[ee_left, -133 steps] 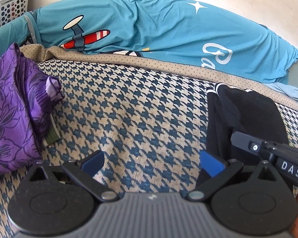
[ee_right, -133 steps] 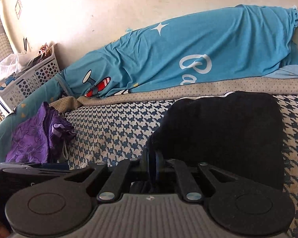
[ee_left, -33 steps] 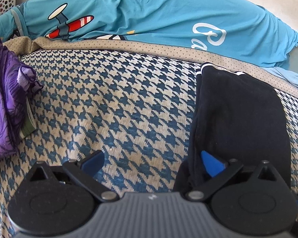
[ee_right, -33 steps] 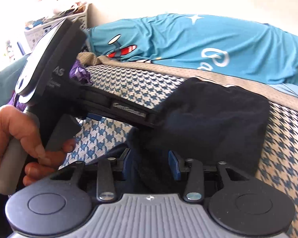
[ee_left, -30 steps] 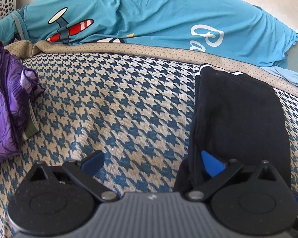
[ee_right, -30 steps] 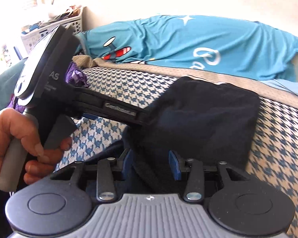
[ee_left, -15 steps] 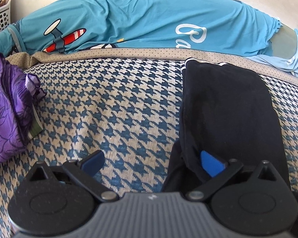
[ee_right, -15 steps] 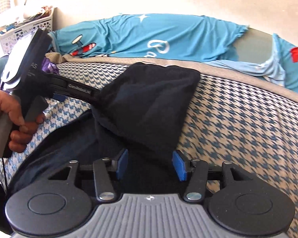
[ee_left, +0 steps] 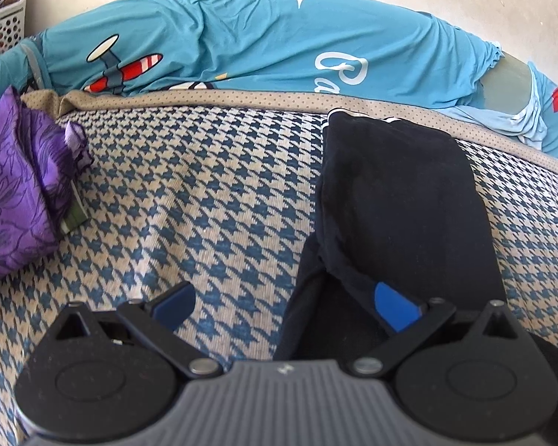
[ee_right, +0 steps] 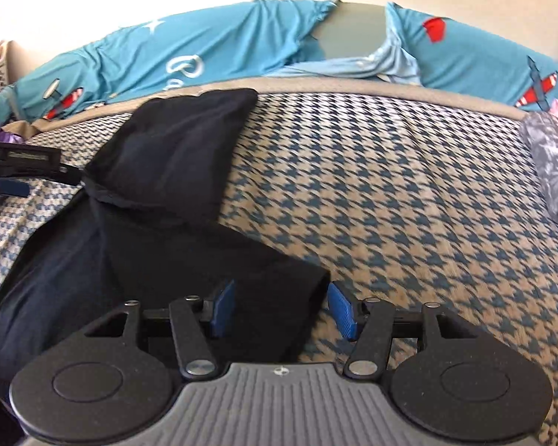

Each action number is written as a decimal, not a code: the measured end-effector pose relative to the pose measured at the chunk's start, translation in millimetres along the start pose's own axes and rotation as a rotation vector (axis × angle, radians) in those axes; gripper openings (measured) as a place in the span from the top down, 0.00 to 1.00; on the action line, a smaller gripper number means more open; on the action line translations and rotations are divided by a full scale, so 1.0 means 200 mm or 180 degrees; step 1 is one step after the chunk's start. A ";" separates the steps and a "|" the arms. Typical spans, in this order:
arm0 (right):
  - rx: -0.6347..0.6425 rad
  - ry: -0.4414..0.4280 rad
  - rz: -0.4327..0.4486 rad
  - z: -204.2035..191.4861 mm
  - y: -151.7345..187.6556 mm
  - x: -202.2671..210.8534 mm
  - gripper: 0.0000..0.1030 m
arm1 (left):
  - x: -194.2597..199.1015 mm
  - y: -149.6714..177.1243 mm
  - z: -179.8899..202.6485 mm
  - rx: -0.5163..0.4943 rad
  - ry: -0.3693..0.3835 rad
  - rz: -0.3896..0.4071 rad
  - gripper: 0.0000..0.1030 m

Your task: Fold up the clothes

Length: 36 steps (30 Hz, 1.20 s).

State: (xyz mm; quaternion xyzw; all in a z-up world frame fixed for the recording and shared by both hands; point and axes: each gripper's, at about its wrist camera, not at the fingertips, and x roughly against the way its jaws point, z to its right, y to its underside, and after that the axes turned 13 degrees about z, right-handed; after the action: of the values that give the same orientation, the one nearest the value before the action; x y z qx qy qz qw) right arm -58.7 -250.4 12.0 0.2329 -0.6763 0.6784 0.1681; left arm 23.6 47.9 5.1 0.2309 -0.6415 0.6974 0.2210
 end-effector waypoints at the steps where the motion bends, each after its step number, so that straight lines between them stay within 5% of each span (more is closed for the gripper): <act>1: -0.0013 0.0034 -0.0005 0.01 0.00 0.00 0.47 | 0.01 0.01 -0.01 0.0039 0.0014 -0.0015 0.00; 11: -0.0017 0.0064 0.0037 -0.01 0.05 -0.06 0.48 | 0.06 0.07 -0.02 0.0119 0.0026 -0.0056 0.00; 18: 0.0011 0.0010 0.0154 -0.04 0.05 -0.07 0.84 | 0.11 0.10 -0.07 0.0242 -0.0026 -0.0047 0.00; 22: -0.0073 -0.0058 0.0180 -0.06 0.05 -0.04 0.91 | 0.14 0.12 -0.12 0.0303 -0.0087 -0.0033 0.00; 36: -0.0238 -0.0904 0.0591 -0.32 0.03 0.27 0.93 | 0.20 0.21 -0.19 0.0350 -0.0148 -0.0159 0.00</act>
State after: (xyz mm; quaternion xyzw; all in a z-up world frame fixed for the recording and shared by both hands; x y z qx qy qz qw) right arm -113.1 -191.9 37.9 0.2565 -0.7366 0.6256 0.0160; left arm -35.6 82.3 -6.6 0.2748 -0.6012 0.7203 0.2104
